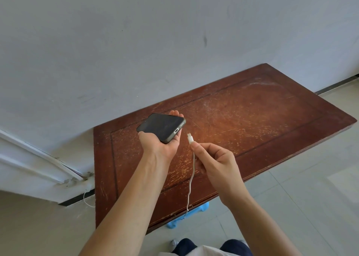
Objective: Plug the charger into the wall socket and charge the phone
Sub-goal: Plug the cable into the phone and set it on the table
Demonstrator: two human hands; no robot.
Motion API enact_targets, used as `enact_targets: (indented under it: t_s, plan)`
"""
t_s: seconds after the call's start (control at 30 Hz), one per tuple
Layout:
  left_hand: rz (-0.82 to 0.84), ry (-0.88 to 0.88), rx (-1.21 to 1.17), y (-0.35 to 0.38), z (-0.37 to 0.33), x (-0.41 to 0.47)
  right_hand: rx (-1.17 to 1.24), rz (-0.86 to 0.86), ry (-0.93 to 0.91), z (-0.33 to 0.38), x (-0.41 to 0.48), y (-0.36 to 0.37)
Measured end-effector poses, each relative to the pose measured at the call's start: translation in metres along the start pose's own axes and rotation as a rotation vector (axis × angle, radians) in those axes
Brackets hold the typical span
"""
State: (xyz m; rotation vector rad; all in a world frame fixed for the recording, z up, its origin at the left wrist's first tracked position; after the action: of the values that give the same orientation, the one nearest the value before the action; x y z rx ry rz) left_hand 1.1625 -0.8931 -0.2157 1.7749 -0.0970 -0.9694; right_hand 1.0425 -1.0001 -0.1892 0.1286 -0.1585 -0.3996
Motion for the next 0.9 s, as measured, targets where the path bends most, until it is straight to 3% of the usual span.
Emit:
enact_targets:
  t_s: [0.53, 0.9]
  plan:
    - [0.049, 0.030, 0.075, 0.005, -0.004, -0.009, -0.075, 0.024, -0.107, 0.016, 0.010, 0.015]
    - [0.088, 0.114, 0.312, 0.013, -0.012, -0.015, -0.129, 0.068, -0.030, 0.017, 0.013, 0.015]
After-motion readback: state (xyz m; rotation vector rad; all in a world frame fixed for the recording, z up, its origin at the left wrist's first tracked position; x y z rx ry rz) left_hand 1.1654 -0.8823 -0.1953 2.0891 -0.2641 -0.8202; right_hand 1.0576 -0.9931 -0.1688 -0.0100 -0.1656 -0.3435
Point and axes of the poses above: each hand's wrist, its own x-axis towards the middle knuckle, its own y-axis out of the palm, z = x × y, the point moved 10 cm from there along x, towards the middle knuckle, and after that the axes turned 15 degrees about -y, right-handed, at the moved point
